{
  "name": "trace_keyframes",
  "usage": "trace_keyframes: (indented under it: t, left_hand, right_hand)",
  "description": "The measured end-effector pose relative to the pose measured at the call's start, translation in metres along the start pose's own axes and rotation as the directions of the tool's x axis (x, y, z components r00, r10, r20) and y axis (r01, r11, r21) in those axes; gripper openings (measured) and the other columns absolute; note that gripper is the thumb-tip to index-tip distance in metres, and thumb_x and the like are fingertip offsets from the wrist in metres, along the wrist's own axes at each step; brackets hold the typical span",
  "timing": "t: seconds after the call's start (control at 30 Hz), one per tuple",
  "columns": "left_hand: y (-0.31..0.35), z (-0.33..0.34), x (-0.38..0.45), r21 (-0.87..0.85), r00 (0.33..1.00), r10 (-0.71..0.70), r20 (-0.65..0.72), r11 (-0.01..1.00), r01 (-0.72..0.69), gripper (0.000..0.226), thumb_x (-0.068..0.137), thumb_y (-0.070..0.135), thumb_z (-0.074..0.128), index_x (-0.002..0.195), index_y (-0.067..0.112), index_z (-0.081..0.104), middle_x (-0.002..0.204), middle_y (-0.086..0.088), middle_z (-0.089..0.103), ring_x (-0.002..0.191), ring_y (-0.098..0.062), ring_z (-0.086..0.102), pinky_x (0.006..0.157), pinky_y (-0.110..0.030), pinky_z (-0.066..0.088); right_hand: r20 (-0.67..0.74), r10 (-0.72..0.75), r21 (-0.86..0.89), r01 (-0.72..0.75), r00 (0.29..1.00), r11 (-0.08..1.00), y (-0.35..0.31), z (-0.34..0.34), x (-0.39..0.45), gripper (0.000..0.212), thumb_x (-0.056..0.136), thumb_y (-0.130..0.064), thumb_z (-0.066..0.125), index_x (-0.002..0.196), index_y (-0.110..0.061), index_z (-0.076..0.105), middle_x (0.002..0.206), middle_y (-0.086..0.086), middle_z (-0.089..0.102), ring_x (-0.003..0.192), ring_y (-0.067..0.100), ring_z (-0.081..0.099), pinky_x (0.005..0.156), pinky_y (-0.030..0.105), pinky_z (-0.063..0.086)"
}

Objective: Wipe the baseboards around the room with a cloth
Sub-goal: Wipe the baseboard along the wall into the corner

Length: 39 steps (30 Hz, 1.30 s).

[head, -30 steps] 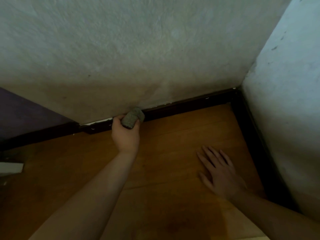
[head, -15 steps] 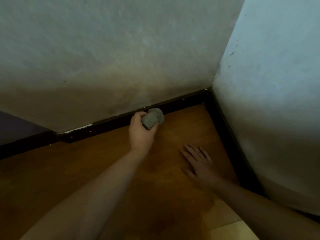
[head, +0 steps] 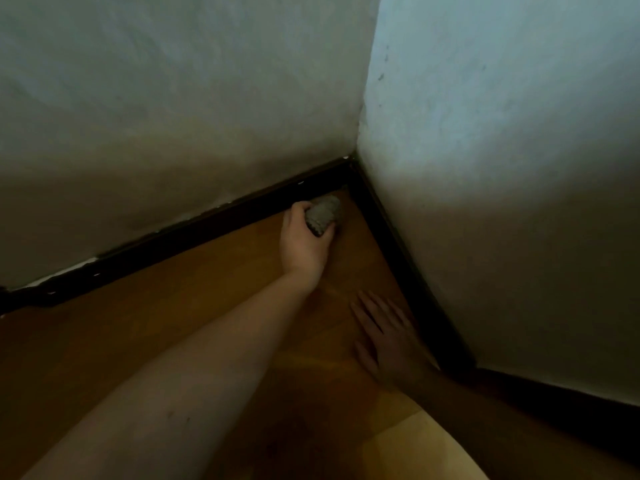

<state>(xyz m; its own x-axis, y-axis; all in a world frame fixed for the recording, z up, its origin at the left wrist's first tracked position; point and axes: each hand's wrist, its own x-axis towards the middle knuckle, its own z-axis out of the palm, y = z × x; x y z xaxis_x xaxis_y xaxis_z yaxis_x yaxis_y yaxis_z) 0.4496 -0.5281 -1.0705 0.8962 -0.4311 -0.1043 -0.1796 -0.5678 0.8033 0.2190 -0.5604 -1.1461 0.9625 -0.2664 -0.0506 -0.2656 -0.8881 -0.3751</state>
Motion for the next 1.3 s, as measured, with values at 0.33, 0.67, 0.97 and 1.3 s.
trace_keyframes:
  t: [0.33, 0.67, 0.97, 1.3]
  left_hand:
    - [0.022, 0.038, 0.027, 0.01, 1.0, -0.02, -0.013, 1.0, 0.02, 0.043, 0.079, 0.011, 0.076, 0.119, 0.009, 0.058, 0.121, -0.013, 0.062, 0.112, -0.03, 0.058, 0.079, -0.024, 0.035]
    - [0.028, 0.042, 0.037, 0.09, 0.995, -0.095, -0.025, 0.991, 0.096, 0.037, 0.085, 0.011, 0.07, 0.116, 0.009, 0.052, 0.124, -0.013, 0.055, 0.113, -0.032, 0.053, 0.086, -0.033, 0.041]
    - [-0.043, -0.047, 0.016, 0.159, 0.958, -0.206, -0.201, 0.958, 0.239, 0.035, 0.091, 0.024, 0.07, 0.116, 0.012, 0.048, 0.123, -0.008, 0.053, 0.111, -0.026, 0.055, 0.082, -0.031, 0.043]
    - [-0.091, -0.111, 0.002, 0.129, 0.936, -0.229, -0.267, 0.954, 0.27, 0.034, 0.089, 0.022, 0.072, 0.113, 0.01, 0.051, 0.118, -0.009, 0.056, 0.101, -0.021, 0.054, 0.076, -0.029, 0.039]
  right_hand:
    - [-0.041, -0.015, -0.011, 0.014, 0.999, 1.0, 0.0, 0.002, 0.0, 0.066, 0.092, -0.045, 0.053, 0.15, -0.015, 0.04, 0.16, 0.006, 0.03, 0.148, 0.021, 0.025, 0.119, 0.04, 0.019]
    - [-0.025, 0.01, 0.008, -0.01, 1.0, 1.0, 0.002, 0.001, 0.0, 0.066, 0.092, -0.048, 0.05, 0.15, -0.018, 0.04, 0.161, 0.004, 0.028, 0.148, 0.021, 0.025, 0.119, 0.04, 0.018]
    - [-0.012, 0.004, 0.003, -0.004, 1.0, 1.0, 0.0, 0.001, 0.0, 0.066, 0.093, -0.047, 0.043, 0.151, -0.016, 0.038, 0.16, 0.005, 0.027, 0.147, 0.021, 0.024, 0.118, 0.042, 0.017]
    - [0.053, 0.05, -0.052, -0.047, 0.997, 0.998, -0.004, -0.005, 0.0, 0.068, 0.099, -0.054, 0.021, 0.15, -0.013, 0.038, 0.159, 0.007, 0.03, 0.145, 0.024, 0.029, 0.12, 0.035, 0.007]
